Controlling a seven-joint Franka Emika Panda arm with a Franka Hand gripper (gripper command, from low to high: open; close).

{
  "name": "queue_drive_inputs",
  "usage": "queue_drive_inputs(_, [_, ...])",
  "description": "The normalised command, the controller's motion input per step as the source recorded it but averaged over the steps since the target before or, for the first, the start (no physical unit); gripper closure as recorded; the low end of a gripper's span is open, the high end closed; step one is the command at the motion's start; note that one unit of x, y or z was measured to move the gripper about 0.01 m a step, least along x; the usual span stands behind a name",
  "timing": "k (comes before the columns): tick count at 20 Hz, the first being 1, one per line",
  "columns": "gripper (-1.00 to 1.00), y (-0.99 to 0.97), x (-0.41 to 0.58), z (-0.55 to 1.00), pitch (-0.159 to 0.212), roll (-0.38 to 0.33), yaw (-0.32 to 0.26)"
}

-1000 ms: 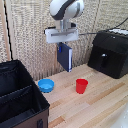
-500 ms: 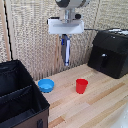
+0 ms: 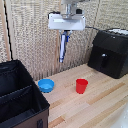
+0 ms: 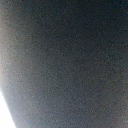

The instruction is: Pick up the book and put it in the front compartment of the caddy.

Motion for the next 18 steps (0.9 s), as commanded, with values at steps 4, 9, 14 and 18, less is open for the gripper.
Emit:
queue_drive_inputs(4, [1.0, 0.53, -0.219, 0.29, 0.0, 0.0, -0.16])
queue_drive_inputs(9, [1.0, 0.53, -0.129, 0.25, 0.0, 0.0, -0.189])
queue_drive_inputs(14, [1.0, 0.53, -0.086, 0.26, -0.003, 0.0, -0.204])
queue_drive_inputs(18, [1.0, 0.55, -0.126, 0.28, -0.014, 0.0, -0.192])
